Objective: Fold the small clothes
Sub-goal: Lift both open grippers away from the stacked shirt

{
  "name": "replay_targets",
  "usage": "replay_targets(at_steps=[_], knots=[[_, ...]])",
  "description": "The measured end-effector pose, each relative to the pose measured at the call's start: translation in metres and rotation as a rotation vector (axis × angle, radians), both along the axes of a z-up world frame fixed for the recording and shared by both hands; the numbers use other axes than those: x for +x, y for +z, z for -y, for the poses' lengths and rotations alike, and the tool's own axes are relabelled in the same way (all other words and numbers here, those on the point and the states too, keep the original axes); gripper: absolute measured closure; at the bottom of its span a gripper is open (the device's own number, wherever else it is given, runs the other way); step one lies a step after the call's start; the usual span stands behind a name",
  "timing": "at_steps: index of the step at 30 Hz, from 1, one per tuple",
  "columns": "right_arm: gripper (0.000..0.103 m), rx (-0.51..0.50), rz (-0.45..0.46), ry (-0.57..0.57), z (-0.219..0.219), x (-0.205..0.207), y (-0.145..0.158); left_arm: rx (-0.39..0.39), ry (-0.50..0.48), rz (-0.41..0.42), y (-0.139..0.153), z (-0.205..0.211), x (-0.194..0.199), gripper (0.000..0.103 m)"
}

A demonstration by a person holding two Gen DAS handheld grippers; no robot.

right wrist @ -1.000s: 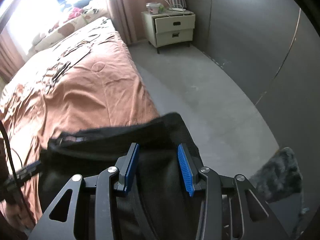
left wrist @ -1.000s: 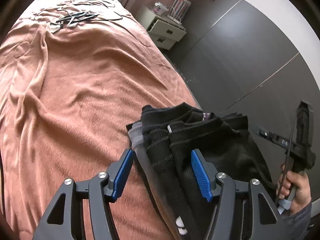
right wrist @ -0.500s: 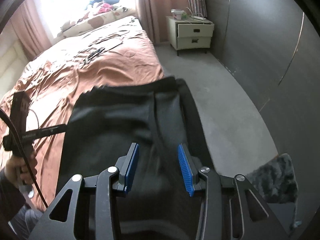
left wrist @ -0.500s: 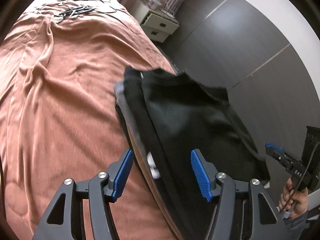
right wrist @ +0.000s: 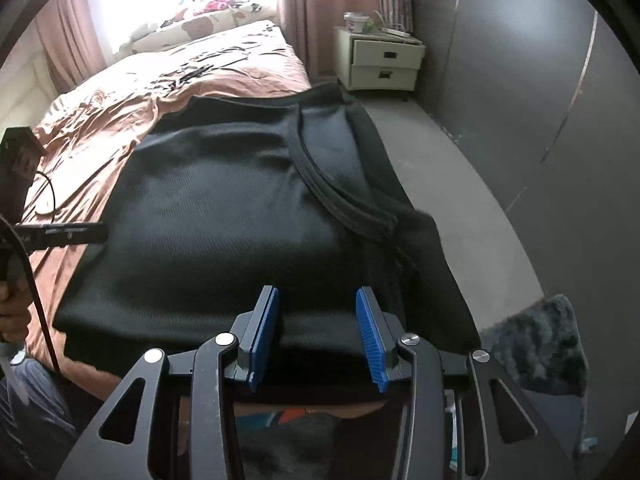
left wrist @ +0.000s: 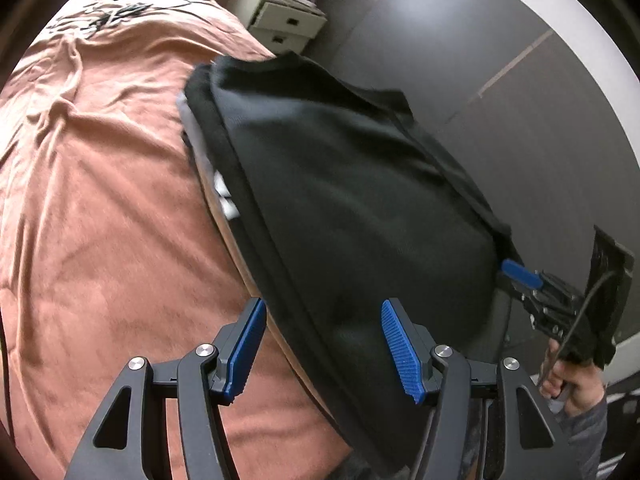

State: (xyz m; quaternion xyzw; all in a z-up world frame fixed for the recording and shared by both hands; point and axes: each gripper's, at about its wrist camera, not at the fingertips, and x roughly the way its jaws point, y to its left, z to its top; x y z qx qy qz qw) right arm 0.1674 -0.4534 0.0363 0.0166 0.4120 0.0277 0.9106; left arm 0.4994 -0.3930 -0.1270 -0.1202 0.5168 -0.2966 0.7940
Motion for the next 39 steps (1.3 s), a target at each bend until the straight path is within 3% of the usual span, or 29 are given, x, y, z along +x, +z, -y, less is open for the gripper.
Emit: replay_targets(at_steps=[10,17,18,20,21,22,24,26,28,39], knots=[[0.065,0.056,0.041,-0.1,-0.003,-0.04,0.013,0.018,-0.09,0.018,0.002,0.009,-0.043,0.041],[0.065,0.149,0.11,-0.164,-0.008,-0.093,0.035,0.022,-0.083,0.052,0.03,-0.008,-0.057,0.041],[0.063,0.16,0.117,-0.168,-0.011,-0.1,0.037,0.019,-0.086,0.065,0.036,-0.01,-0.06,0.041],[0.047,0.142,0.122,-0.18,-0.019,-0.11,0.039,0.021,-0.091,0.092,0.046,-0.013,-0.067,0.041],[0.031,0.126,0.127,-0.188,-0.024,-0.115,0.041,0.023,-0.091,0.108,0.052,-0.016,-0.072,0.041],[0.024,0.122,0.14,-0.192,-0.03,-0.121,0.043,0.017,-0.092,0.117,0.056,-0.019,-0.076,0.04],[0.021,0.138,0.147,-0.186,-0.038,-0.127,0.044,0.008,-0.09,0.134,0.066,-0.026,-0.084,0.032],[0.014,0.134,0.153,-0.189,-0.048,-0.136,0.047,0.003,-0.085,0.167,0.076,-0.035,-0.092,0.014],[0.001,0.134,0.16,-0.19,-0.051,-0.143,0.049,0.013,-0.08,0.21,0.085,-0.043,-0.099,0.004],[0.0,0.175,0.192,-0.201,-0.08,-0.169,0.06,0.046,-0.05,0.309,0.123,-0.099,-0.124,0.001]])
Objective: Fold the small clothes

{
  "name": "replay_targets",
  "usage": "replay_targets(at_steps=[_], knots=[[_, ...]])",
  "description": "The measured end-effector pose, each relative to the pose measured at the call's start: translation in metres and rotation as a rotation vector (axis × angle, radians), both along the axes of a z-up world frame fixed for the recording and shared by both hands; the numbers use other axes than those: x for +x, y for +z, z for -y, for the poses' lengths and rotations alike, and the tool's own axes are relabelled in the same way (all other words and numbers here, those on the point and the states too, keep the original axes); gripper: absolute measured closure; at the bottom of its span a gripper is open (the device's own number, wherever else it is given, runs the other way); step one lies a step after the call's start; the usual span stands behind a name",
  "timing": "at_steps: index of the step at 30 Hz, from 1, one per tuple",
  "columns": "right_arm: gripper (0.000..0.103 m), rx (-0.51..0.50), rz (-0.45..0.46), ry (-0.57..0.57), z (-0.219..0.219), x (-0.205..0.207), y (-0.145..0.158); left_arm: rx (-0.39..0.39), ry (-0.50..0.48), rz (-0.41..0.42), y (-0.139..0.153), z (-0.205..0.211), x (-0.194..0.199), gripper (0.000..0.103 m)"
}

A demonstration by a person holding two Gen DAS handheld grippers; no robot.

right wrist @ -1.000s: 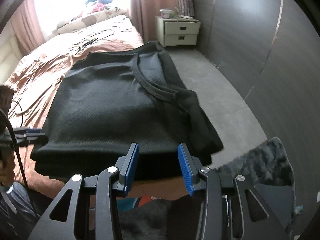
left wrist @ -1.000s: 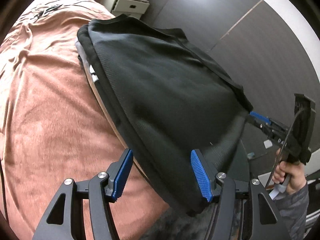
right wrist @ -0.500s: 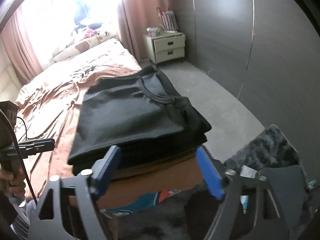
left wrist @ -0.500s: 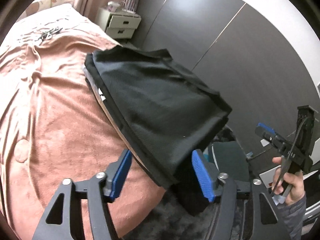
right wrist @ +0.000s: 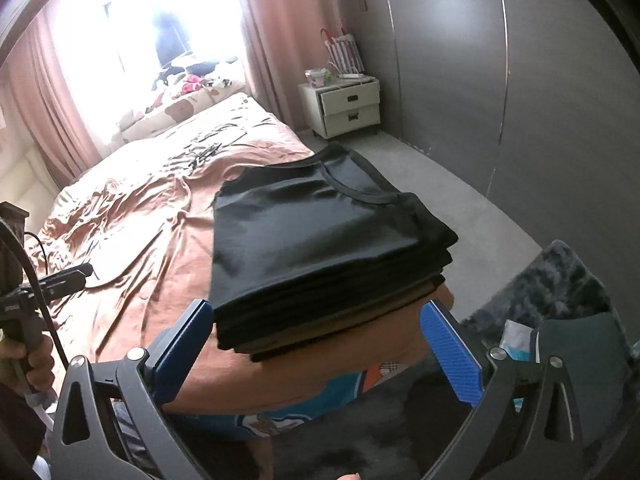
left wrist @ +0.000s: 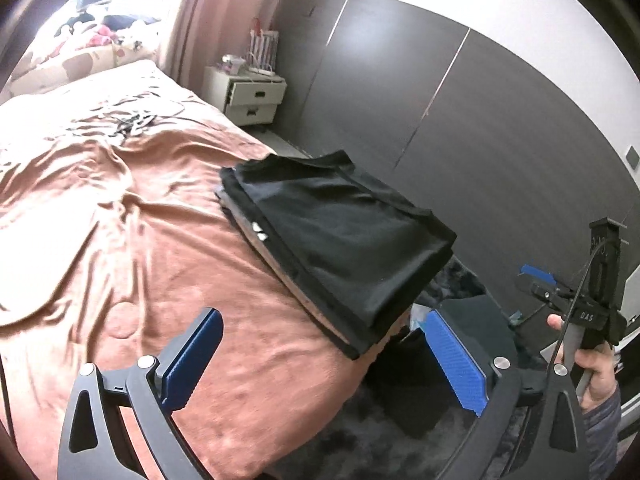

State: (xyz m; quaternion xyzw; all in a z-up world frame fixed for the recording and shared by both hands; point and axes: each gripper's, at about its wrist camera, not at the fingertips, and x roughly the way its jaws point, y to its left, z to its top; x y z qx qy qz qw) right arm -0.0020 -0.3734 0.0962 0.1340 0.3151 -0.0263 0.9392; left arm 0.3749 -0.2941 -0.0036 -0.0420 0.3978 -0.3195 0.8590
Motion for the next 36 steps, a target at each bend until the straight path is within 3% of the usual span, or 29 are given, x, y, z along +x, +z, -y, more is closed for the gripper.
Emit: replay_targets(at_steps=[14,25,36], knots=[[0.0,-0.038,0.082,-0.014,-0.061,-0.034,0.019,0.029,0.066,0.107,0.022,-0.085,-0.046,0.0],[0.0,-0.064,0.135,0.026,-0.118,-0.053,0.019,0.035,0.158,0.192,0.04,-0.157,-0.091,0.001],[0.0,-0.104,0.18,0.041,-0.155,-0.071,0.012,0.046,0.23,0.246,0.043,-0.203,-0.139,0.0]])
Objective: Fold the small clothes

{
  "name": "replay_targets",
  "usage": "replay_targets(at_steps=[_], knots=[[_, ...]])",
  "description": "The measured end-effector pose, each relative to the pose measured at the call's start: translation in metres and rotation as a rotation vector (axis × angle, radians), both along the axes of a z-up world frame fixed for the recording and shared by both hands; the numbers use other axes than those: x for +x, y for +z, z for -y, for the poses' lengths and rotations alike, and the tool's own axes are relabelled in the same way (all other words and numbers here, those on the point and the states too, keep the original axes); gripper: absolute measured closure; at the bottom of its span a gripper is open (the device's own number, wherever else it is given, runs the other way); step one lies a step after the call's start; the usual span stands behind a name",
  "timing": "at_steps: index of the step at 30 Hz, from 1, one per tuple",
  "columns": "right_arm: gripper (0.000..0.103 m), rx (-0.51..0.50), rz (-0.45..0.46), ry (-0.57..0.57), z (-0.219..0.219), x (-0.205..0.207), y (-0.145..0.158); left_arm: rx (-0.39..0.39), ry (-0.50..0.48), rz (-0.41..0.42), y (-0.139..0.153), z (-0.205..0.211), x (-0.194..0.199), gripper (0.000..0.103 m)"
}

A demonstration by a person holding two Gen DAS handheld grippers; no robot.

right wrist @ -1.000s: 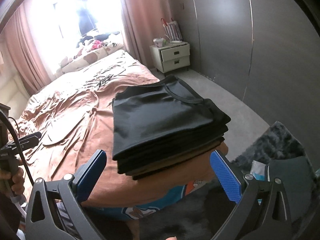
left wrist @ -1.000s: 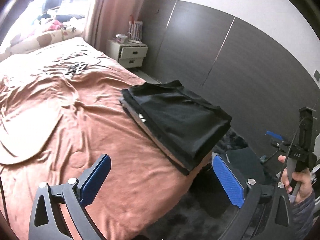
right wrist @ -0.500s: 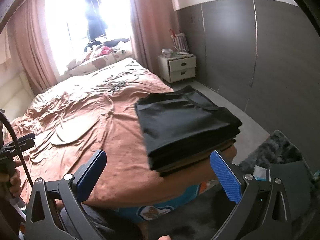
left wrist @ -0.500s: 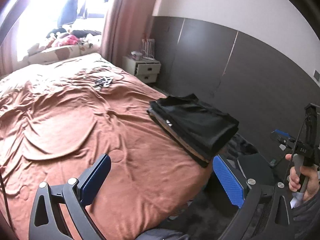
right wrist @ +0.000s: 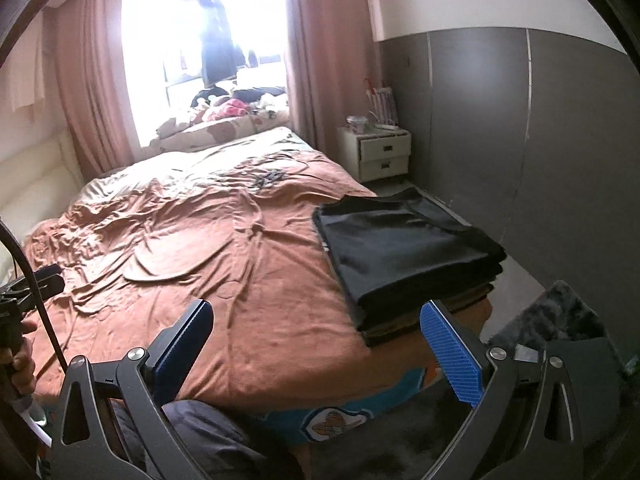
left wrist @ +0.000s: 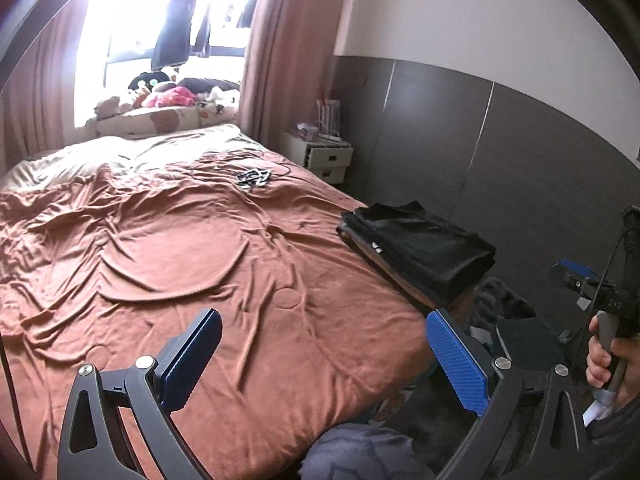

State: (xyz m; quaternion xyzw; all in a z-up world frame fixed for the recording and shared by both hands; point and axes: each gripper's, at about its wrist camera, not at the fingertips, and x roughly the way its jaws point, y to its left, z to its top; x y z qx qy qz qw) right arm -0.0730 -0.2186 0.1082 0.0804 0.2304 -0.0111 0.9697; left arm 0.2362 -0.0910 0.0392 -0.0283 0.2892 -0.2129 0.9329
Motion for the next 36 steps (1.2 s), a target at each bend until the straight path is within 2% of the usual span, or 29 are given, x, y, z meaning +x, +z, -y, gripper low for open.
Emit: replay_targets(at_steps=[7,18,29,36], knots=[[0.0,-0.015,0.044,0.013,-0.017,-0.016,-0.008,-0.016,0.055,0.044,0.002,-0.031,-0.036,0.0],[0.0,-0.033,0.105,0.073,-0.047,-0.056,-0.023,0.003,0.135,0.107,-0.005,-0.067,-0.099,0.001],[0.0,-0.053,0.095,0.091,-0.06,-0.077,-0.044,0.024,0.221,0.121,-0.016,-0.089,-0.154,0.0],[0.0,-0.042,0.099,0.114,-0.074,-0.097,-0.05,0.054,0.269,0.167,-0.013,-0.094,-0.196,0.0]])
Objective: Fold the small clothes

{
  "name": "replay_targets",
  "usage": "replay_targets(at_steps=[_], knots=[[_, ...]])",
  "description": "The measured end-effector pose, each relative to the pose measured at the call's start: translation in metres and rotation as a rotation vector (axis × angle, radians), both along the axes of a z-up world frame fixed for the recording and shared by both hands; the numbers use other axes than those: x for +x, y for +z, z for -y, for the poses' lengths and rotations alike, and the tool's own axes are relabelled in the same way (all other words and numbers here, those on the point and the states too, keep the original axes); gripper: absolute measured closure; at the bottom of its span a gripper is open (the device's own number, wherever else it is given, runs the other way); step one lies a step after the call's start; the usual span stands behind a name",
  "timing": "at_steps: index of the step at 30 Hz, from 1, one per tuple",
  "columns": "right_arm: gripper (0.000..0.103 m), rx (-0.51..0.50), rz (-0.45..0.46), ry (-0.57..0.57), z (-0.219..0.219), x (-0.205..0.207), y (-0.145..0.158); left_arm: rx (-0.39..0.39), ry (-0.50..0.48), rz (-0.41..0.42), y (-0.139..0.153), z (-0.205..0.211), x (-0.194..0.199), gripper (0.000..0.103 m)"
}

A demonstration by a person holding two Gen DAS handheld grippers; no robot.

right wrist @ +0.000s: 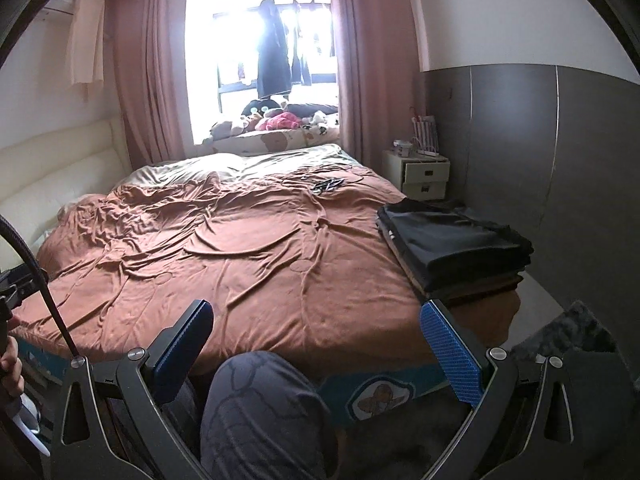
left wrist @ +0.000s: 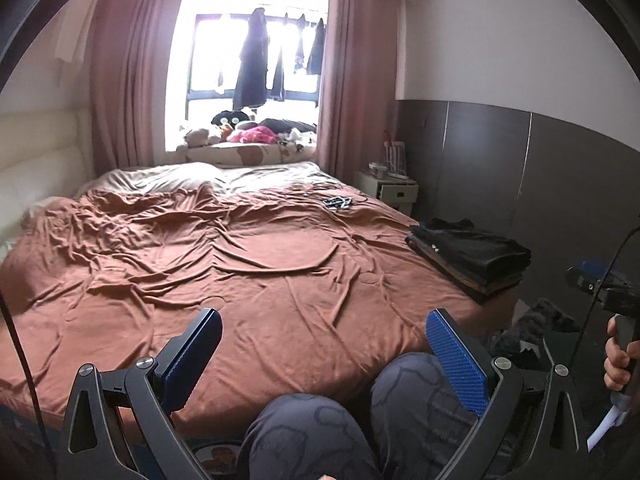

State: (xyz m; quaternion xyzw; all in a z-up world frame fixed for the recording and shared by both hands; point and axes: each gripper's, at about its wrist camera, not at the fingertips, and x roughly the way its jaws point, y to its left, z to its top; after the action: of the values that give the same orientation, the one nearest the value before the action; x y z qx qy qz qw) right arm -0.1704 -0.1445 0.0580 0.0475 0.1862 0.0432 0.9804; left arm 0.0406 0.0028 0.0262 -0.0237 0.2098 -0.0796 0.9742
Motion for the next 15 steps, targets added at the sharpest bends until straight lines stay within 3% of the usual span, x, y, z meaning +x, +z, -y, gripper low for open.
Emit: replay_targets(at_steps=[7,15], knots=[[0.0,0.013,-0.012,-0.002,-0.001,-0.021,-0.012,-0.011,0.039,0.005,-0.009,-0.005,-0.03,0.0],[0.0,0.024,-0.033,-0.001,0.001,-0.037,-0.016,-0.003,0.055,-0.014,-0.025,0.001,-0.039,0.0]])
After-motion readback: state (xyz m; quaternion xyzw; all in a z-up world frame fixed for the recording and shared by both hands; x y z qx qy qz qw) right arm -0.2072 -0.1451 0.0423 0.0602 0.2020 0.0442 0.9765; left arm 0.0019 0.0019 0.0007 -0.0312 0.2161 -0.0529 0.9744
